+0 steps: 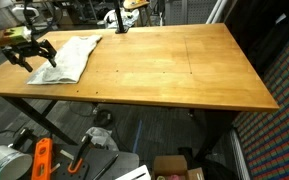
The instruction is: Fold the cloth
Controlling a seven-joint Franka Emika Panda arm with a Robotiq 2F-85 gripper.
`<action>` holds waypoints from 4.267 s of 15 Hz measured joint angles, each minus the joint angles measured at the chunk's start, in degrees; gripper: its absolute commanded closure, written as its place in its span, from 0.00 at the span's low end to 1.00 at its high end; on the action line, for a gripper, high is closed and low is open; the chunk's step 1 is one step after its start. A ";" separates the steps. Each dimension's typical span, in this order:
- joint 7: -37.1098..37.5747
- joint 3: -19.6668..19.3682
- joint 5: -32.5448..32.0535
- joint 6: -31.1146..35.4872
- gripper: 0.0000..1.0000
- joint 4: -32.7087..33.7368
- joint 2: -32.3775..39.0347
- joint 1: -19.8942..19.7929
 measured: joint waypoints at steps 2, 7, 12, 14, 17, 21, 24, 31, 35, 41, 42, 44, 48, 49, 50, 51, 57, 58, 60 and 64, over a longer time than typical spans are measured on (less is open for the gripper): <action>1.71 1.07 -0.10 -0.83 0.00 -2.66 -4.42 2.22; 10.13 4.19 0.18 -0.54 0.00 -0.29 -7.24 6.86; 20.84 5.27 -6.64 -0.81 0.00 7.54 -0.51 6.41; 23.97 4.78 -10.58 -3.00 0.00 10.62 3.56 5.98; 24.62 3.65 -11.61 -8.95 0.00 14.75 9.05 6.00; 22.10 3.06 -9.95 -14.23 0.00 18.52 14.30 6.04; 20.48 2.13 -9.69 -14.15 0.00 19.45 16.71 6.04; 16.03 -0.66 -8.66 -14.30 0.42 19.82 19.60 5.83; 13.08 -0.74 -6.40 -14.28 0.71 19.52 19.39 5.72; 12.35 -0.76 -5.44 -13.22 1.00 19.50 18.88 5.68; 12.42 -0.76 -5.46 -12.76 0.98 19.49 18.80 5.69; 12.86 -0.78 -5.75 -12.01 0.97 19.43 18.76 5.76; 13.41 -1.03 -6.94 -11.54 0.96 19.36 18.78 5.98; 13.50 -1.09 -7.34 -11.54 0.96 19.36 18.79 6.06; 13.51 -1.12 -7.82 -11.59 0.96 19.36 18.79 6.12; 13.50 -1.12 -8.10 -11.71 0.96 19.36 18.80 6.13; 11.05 -1.36 -8.32 -12.05 0.54 19.16 18.70 6.04; 10.15 -1.54 -8.32 -12.05 0.45 19.01 18.57 5.88; 8.18 -1.96 -8.32 -11.95 0.30 18.57 18.22 5.33; 5.25 -3.76 -9.43 -11.59 0.02 17.66 17.32 3.62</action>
